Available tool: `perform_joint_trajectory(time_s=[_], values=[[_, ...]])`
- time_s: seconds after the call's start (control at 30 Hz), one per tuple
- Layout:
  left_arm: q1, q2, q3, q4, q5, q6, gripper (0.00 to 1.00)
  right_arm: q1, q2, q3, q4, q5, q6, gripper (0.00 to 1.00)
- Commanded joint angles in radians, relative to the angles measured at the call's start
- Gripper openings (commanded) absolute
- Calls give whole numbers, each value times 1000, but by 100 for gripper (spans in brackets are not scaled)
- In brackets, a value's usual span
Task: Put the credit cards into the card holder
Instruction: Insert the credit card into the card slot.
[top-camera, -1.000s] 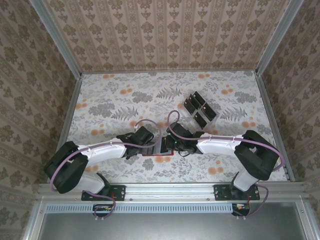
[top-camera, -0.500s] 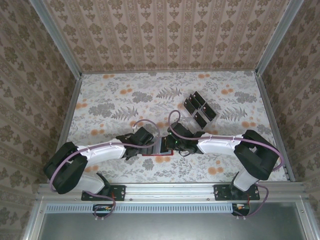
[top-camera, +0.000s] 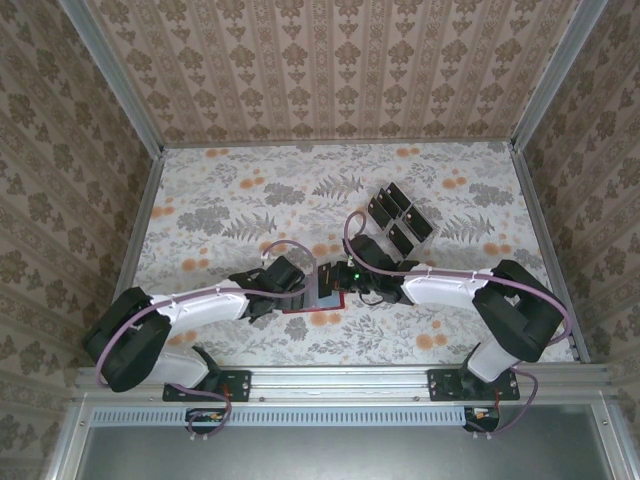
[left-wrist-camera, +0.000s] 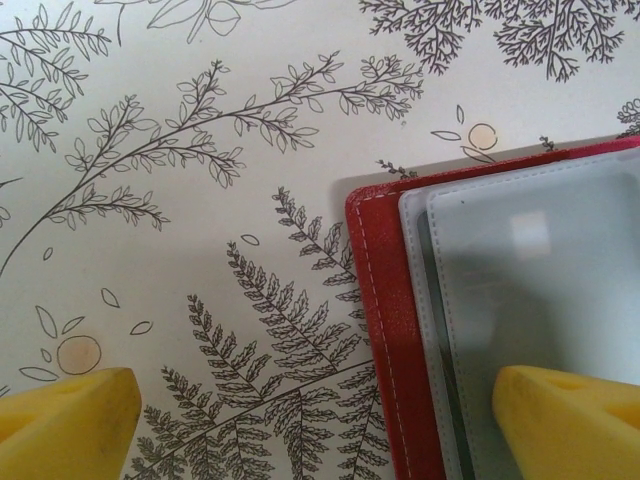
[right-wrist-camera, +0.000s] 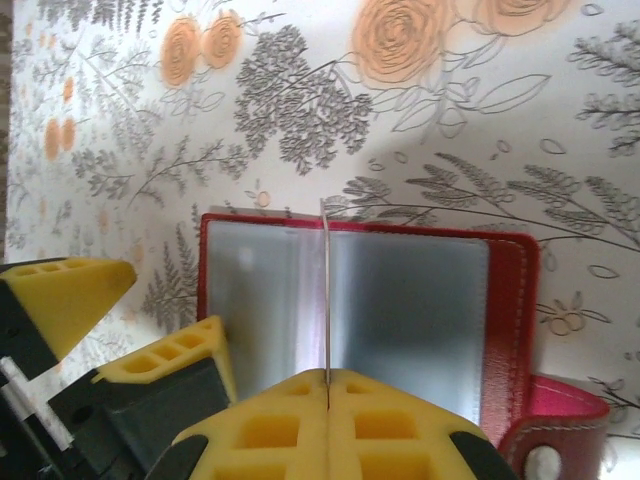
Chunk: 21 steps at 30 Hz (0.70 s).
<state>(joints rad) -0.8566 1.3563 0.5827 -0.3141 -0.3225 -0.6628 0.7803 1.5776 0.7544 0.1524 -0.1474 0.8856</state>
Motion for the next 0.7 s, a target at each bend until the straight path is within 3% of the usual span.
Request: perform_joint_trajectory(time_s=[0.0, 0.67], values=[[6, -1, -29, -81, -21, -19, 100, -8, 11, -21, 85, -59, -19, 0], [5, -3, -36, -78, -24, -21, 100, -32, 111, -85, 260, -151, 28, 0]])
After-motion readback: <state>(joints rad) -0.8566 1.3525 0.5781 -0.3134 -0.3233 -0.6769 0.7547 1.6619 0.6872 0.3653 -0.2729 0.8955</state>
